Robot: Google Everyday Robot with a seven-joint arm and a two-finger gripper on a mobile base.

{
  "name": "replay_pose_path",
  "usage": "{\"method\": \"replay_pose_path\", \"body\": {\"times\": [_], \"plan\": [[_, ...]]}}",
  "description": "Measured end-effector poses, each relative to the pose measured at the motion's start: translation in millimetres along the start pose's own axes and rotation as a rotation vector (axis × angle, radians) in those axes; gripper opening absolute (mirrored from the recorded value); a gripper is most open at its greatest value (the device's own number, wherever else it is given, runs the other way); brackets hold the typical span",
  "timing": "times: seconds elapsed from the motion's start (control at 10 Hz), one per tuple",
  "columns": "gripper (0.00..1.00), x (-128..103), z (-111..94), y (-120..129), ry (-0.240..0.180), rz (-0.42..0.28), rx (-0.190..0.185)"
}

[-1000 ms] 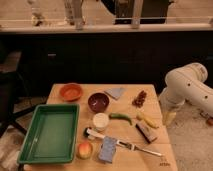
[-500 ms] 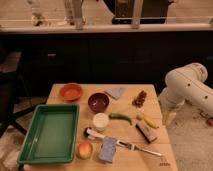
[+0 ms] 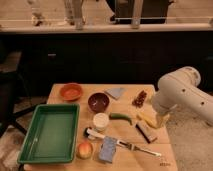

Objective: Place apple in red bowl

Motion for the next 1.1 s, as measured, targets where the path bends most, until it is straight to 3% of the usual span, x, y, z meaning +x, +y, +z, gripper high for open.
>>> {"method": "replay_pose_path", "body": {"times": [0.2,0.5,0.7,1.1], "plan": [[0.8,-21,-2,6,-0.049,-0.268,0.026],[0.8,-34,-5,14,-0.079,-0.495,0.062],[0.8,-39,-6,16,-0.089,-0.571,0.076],[0.8,-47,-5,15,-0.082,-0.61,0.074]]}}
